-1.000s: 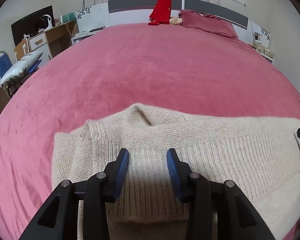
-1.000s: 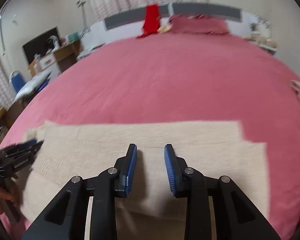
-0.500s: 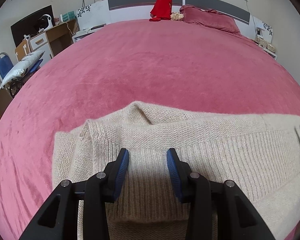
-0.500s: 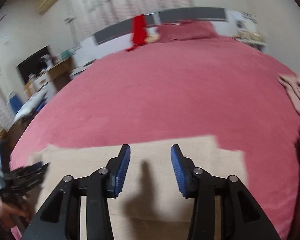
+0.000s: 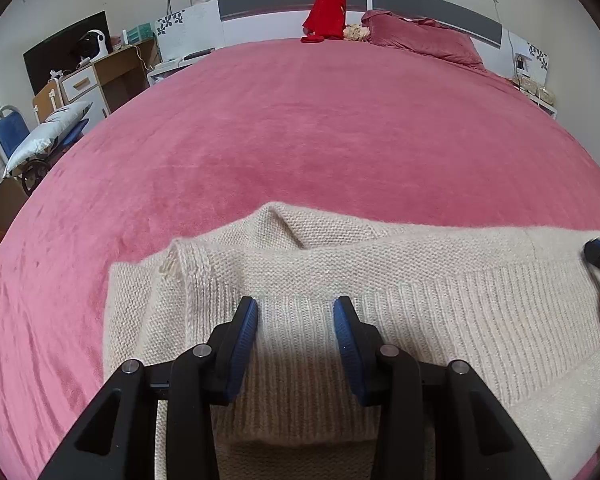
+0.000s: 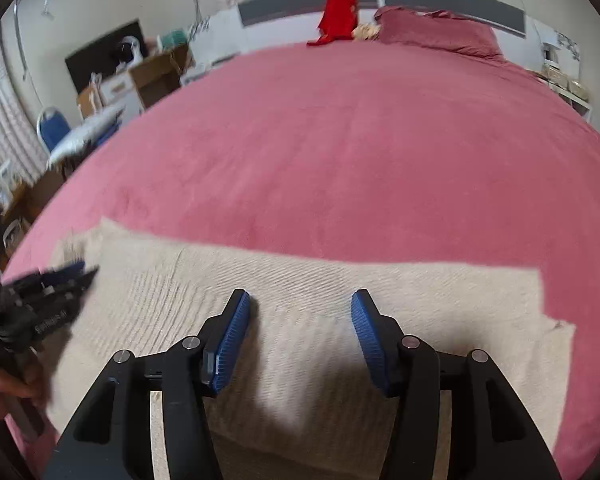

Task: Fold clothes

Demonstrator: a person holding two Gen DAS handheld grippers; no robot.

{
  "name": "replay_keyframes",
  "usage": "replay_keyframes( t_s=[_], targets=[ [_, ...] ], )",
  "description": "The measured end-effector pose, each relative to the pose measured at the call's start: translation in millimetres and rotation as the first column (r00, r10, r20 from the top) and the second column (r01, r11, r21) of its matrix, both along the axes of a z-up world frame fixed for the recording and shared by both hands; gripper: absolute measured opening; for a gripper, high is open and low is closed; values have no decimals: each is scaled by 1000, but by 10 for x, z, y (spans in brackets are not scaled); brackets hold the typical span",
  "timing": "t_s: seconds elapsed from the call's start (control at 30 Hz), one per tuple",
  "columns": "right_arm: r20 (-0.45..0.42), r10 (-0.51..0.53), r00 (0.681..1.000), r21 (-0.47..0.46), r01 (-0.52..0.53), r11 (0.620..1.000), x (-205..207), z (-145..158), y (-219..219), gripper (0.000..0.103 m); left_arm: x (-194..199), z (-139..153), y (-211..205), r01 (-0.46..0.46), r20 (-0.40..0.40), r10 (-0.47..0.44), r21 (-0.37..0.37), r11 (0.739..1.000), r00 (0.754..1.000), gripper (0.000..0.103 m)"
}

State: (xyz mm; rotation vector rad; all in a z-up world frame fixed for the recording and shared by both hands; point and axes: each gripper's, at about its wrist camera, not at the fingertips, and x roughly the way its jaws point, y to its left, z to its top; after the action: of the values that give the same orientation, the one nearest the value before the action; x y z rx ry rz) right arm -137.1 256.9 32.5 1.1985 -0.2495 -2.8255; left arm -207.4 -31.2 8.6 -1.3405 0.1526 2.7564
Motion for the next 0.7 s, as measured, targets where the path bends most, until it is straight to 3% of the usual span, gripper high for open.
replay_keyframes(
  t_s=[0.17, 0.37, 0.47, 0.57, 0.7],
  targets=[
    [21, -122, 992, 23, 121, 992, 88, -136, 449, 55, 13, -2, 23, 3, 1, -3, -3, 1000, 1000, 41],
    [-12, -151, 988, 27, 152, 988, 130, -110, 698, 55, 23, 14, 1, 13, 0, -13, -1, 1000, 1000, 41],
    [-98, -245, 965, -94, 236, 967, 289, 35, 879, 56, 40, 3, 8, 11, -11, -11, -6, 1000, 1000, 41],
    [-124, -220, 968, -69, 213, 975, 329, 76, 812, 56, 73, -8, 26, 6, -26, -6, -15, 1000, 1000, 41],
    [-29, -89, 996, -2, 89, 996, 97, -166, 715, 51, 97, -27, 25, 10, -46, -11, -18, 1000, 999, 41]
  ],
)
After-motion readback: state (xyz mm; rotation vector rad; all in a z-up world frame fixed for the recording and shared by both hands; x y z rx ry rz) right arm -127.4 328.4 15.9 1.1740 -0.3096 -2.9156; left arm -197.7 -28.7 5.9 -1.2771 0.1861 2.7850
